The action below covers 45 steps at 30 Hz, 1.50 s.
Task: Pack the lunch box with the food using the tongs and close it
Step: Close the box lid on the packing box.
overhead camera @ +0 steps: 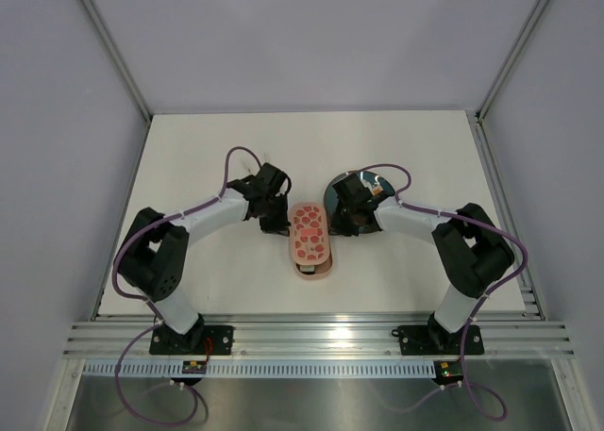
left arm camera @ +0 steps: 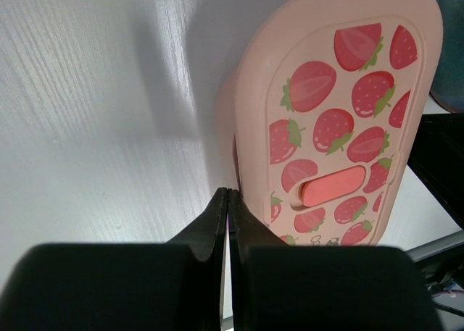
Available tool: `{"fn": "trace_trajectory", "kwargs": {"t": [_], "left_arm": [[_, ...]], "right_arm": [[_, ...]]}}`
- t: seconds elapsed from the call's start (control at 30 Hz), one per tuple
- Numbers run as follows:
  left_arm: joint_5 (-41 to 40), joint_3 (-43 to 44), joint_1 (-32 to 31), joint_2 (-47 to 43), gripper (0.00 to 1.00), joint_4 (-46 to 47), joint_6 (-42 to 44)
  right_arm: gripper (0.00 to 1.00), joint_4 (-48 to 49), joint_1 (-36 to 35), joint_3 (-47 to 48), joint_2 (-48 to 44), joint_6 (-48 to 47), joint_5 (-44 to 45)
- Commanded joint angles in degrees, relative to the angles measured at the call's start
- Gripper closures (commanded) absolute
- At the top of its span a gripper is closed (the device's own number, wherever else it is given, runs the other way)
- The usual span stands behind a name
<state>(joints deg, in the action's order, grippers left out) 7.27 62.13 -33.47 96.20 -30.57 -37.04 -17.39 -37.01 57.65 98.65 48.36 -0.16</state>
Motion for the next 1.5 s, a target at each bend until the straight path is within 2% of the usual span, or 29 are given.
{"fn": "trace_trajectory", "kwargs": {"t": [0.0, 0.17, 0.4, 0.5, 0.53, 0.63, 0.8, 0.97, 1.17, 1.33, 1.4, 1.47], "left_arm": [[-1.64, 1.32, -0.36, -3.91, 1.00, -0.89, 0.74], [-6.20, 2.21, -0.28, -6.46, 1.00, -5.02, 1.62], [-8.49, 2.91, 1.82, -6.12, 1.00, -5.20, 2.23], [-9.81, 8.60, 3.76, -2.79, 1.00, -5.20, 4.68], [-11.21, 13.50, 3.85, -1.47, 1.00, -6.51, 6.69], [-12.81, 20.56, 3.94, 3.72, 1.00, -8.46, 10.65], [-8.60, 33.72, 4.03, 12.41, 1.00, -10.73, 15.14], [-1.39, 43.24, 3.94, 22.43, 1.00, -14.87, 18.57], [0.81, 43.78, 3.94, 25.26, 1.00, -16.19, 20.25], [3.72, 41.33, 2.54, 25.61, 1.00, -15.75, 21.30], [3.81, 40.01, 1.66, 25.26, 1.00, -15.14, 21.48], [3.63, 39.12, 1.31, 25.09, 1.00, -14.79, 21.31]], "right_arm": [[1.00, 0.08, -0.87, 1.77, -2.23, -0.63, 0.33], [1.00, -4.31, -0.87, 3.17, -3.81, -1.60, 6.12], [1.00, -12.14, -0.87, 8.97, -3.82, -3.88, 12.20], [1.00, -12.49, -0.87, 9.94, -3.82, -4.15, 12.03], [1.00, -12.76, -0.87, 10.29, -3.82, -4.15, 12.12], [1.00, -13.20, -0.87, 9.77, -5.04, -3.80, 12.64], [1.00, -13.72, -1.22, 7.05, -10.31, -3.10, 13.08], [1.00, -16.09, -1.48, 2.83, -15.50, -1.87, 14.23], [1.00, -17.50, -1.66, -0.87, -21.74, -0.28, 14.05], [1.00, -17.42, -2.97, -1.57, -22.01, -0.11, 13.61], [1.00, -17.50, -4.55, -1.49, -21.83, -0.80, 14.13], [1.00, -18.29, -9.46, -1.13, -22.01, -0.99, 17.29]]}}
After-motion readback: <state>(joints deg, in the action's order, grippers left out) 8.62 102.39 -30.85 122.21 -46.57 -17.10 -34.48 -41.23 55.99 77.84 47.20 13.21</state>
